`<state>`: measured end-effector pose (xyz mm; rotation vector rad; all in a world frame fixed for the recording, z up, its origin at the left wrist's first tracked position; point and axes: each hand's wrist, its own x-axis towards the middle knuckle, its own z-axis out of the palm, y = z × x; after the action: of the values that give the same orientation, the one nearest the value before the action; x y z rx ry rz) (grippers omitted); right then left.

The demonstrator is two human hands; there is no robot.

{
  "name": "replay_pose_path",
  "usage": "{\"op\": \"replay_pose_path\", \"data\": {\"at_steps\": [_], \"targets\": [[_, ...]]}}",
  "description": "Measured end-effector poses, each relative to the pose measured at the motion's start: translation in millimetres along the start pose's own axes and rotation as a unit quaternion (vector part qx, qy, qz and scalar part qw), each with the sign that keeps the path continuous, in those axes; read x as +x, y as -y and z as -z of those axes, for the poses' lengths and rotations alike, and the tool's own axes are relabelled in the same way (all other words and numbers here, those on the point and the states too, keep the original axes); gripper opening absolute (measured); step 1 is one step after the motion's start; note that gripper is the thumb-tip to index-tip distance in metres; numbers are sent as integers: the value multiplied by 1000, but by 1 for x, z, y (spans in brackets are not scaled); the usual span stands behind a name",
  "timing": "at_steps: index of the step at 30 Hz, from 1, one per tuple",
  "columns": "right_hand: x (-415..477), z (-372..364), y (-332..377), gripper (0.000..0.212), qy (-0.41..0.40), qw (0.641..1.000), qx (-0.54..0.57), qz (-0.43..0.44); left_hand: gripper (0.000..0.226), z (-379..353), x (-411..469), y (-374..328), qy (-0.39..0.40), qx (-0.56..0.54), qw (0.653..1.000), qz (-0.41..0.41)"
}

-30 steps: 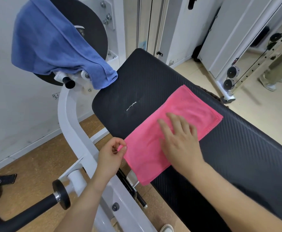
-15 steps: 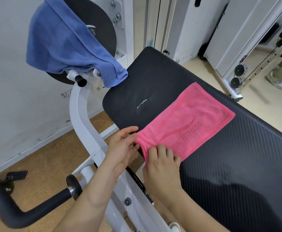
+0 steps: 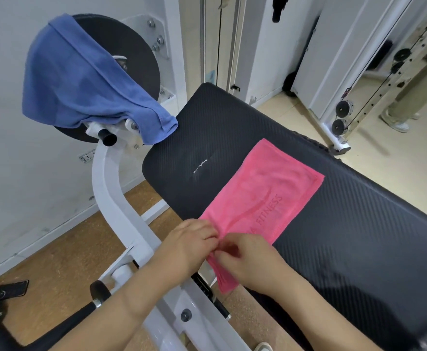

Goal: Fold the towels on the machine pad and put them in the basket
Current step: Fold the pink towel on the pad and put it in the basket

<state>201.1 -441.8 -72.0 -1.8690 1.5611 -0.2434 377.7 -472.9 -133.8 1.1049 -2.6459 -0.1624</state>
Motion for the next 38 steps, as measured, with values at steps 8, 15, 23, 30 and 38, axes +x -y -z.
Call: {"op": "replay_pose_path", "data": {"at_steps": [8,15,23,30,38], "targets": [[5,21,-45,61,-147,940,-308,11,14,26,-17,-9,172,17,984,-51],[-1,23,-49,74,-120,966,-228,32,20,73,38,-14,329,-92,940,2],[-14,53,-18,72,-157,986,-23,-41,14,90,129,-12,251,-55,966,1],[6,62,-35,20,-229,966,-66,-98,13,69,143,16,98,-313,923,200],[17,56,-42,24,-269,949,-108,-121,12,40,138,9,-10,-338,897,284]]}}
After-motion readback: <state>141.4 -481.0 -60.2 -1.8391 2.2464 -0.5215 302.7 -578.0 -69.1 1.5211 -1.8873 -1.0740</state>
